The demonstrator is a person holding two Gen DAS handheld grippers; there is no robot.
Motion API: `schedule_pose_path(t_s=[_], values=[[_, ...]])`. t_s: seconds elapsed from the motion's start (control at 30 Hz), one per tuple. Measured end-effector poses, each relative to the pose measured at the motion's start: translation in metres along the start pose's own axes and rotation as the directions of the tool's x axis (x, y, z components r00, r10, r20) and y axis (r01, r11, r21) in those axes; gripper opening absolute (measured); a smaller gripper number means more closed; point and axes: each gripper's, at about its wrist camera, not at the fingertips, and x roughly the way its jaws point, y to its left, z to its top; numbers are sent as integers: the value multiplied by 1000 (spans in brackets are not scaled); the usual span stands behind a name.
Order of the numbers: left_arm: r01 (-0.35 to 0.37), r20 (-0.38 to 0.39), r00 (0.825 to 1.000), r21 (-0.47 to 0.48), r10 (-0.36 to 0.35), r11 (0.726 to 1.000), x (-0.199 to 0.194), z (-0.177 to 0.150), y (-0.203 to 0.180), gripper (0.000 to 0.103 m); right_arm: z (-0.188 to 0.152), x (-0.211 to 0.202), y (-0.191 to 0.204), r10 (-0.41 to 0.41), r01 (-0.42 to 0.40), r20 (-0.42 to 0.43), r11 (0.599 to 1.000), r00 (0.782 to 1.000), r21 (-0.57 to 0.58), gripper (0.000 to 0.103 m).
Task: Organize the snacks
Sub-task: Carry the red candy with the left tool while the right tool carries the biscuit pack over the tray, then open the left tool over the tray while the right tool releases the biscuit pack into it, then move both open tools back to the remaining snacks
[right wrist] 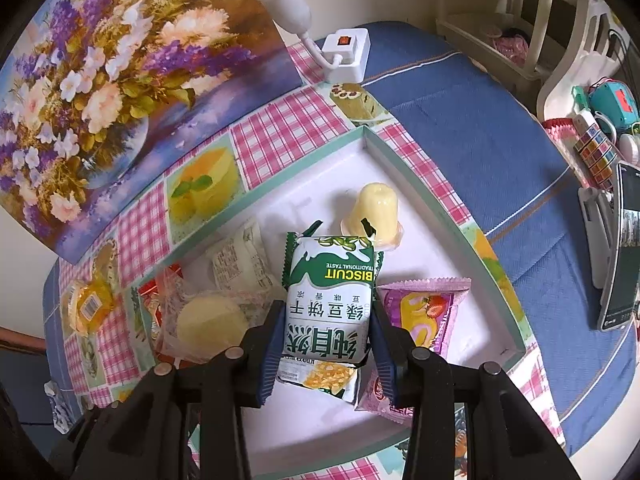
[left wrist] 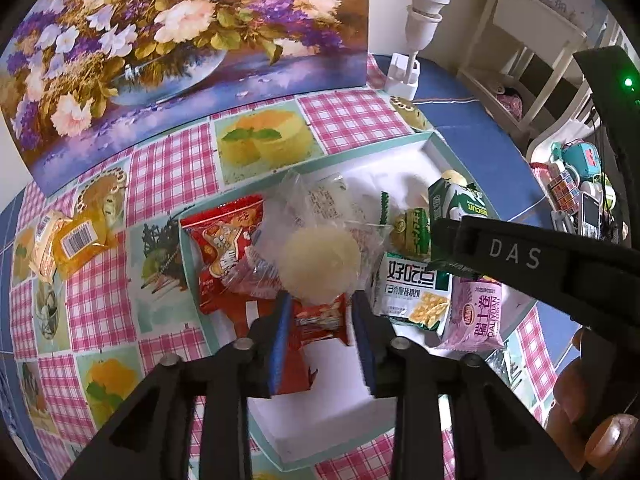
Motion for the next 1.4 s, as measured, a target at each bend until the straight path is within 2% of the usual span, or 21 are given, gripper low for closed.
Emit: schedule_pose_path(t_s=[0.07, 0.23, 0.3, 0.53, 0.7, 0.93, 1.17, 1.3, 1.4], values=[[-5, -2, 1000, -8, 5, 1000, 0, 0, 2, 51, 0, 2, 0, -4, 4, -7, 1000, 1000, 0, 44], [-21, -6, 1000, -23, 21, 1000, 0, 1, 6, 53, -1, 8, 1, -16, 16, -29, 1000, 999, -6, 44], [-35, -12, 999, -43, 34, 998, 1, 1, 12, 62, -1, 9, 3, -31, 31, -30, 999, 999, -10, 44], [-85, -35, 996, -166, 80, 982, 4, -1, 45, 71, -1, 11, 3, -50, 49, -41, 999, 998, -12, 48], [-117, -37, 993, -287, 111, 951, 3, -4, 76, 83, -1, 11, 8, -59, 58, -33, 998, 998, -27, 59], [-170, -32, 984, -441, 173, 881, -5, -13, 121, 85, -2, 10, 25, -56, 55, -14, 995, 998, -80, 76], [-216, -31, 972, -513, 234, 831, -17, -21, 155, 86, -6, 7, 49, -42, 43, 8, 988, 999, -146, 89], [-245, -36, 963, -540, 268, 805, -21, -27, 171, 87, -10, 5, 62, -30, 34, 21, 983, 999, -179, 92], [-265, -39, 955, -554, 294, 789, -26, -32, 183, 87, -13, 3, 72, -15, 21, 30, 979, 999, -201, 101]])
